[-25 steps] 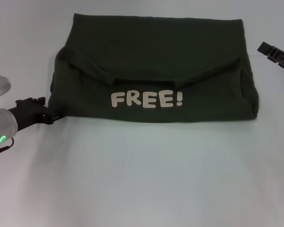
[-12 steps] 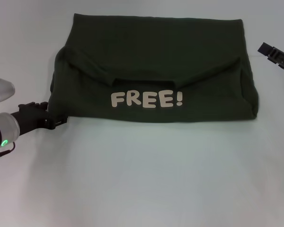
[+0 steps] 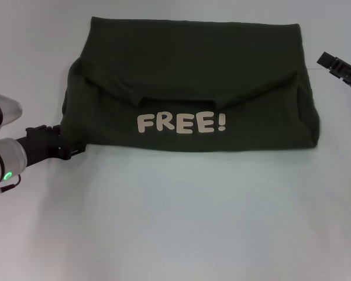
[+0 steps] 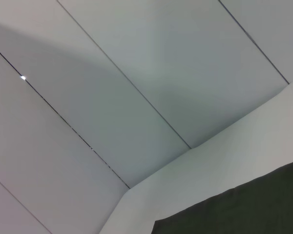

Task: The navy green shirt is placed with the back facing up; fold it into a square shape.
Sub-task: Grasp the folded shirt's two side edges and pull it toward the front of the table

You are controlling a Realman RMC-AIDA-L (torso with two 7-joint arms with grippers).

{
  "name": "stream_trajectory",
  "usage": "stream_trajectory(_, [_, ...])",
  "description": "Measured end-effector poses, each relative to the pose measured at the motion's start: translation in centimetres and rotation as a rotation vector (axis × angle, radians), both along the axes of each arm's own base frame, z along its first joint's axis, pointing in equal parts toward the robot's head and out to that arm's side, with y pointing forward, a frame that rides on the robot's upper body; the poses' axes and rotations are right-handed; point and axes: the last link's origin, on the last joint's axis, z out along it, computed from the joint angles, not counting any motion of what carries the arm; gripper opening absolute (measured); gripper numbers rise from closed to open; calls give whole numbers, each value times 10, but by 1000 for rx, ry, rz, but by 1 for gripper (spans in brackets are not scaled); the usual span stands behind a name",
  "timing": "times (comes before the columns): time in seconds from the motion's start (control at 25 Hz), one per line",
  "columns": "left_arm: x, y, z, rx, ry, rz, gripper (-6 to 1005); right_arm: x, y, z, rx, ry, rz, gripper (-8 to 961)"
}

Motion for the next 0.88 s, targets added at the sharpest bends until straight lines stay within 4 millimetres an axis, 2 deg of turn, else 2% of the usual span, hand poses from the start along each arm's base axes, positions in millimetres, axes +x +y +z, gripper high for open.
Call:
stream_trajectory(0.32, [0,1,1,-5,31,-7,654,-2,1,0,0,0,4,747])
stream_trajectory(0.76, [3,2,-1,-17,49,-21,210,0,-1,1,9,7,0,736])
stream_trajectory(0.88, [3,3,-1,-16,49,-22,125,1,-1,1,11,5,-1,723])
